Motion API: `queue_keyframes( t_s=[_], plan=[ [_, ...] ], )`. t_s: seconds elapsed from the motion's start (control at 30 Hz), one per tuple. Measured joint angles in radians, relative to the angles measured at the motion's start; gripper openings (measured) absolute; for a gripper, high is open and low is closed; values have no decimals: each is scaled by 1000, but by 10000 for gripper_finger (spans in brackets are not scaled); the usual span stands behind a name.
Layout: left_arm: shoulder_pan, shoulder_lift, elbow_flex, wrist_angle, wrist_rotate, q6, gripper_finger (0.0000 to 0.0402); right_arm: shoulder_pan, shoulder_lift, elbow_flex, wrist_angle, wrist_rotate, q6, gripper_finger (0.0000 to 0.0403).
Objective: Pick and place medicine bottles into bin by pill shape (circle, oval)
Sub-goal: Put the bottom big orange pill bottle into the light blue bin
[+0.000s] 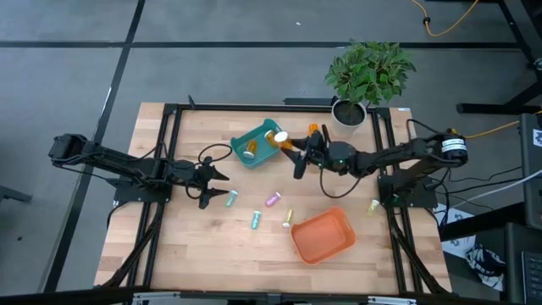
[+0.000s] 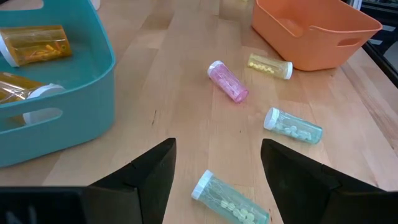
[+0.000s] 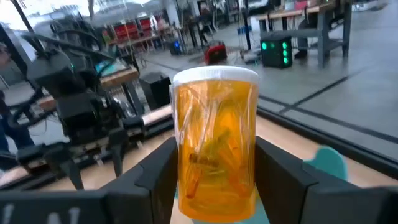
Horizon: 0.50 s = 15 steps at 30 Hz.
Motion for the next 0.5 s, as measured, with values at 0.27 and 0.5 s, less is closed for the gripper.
queue_keyframes(
  t_s=[0.27,0.5],
  plan=[
    [0,0,0,0,-10,0,229,-3,204,141,44,0,-27,184],
    [0,0,0,-1,-17,3,229,-5,316,289,15,0,-90,184]
  ],
)
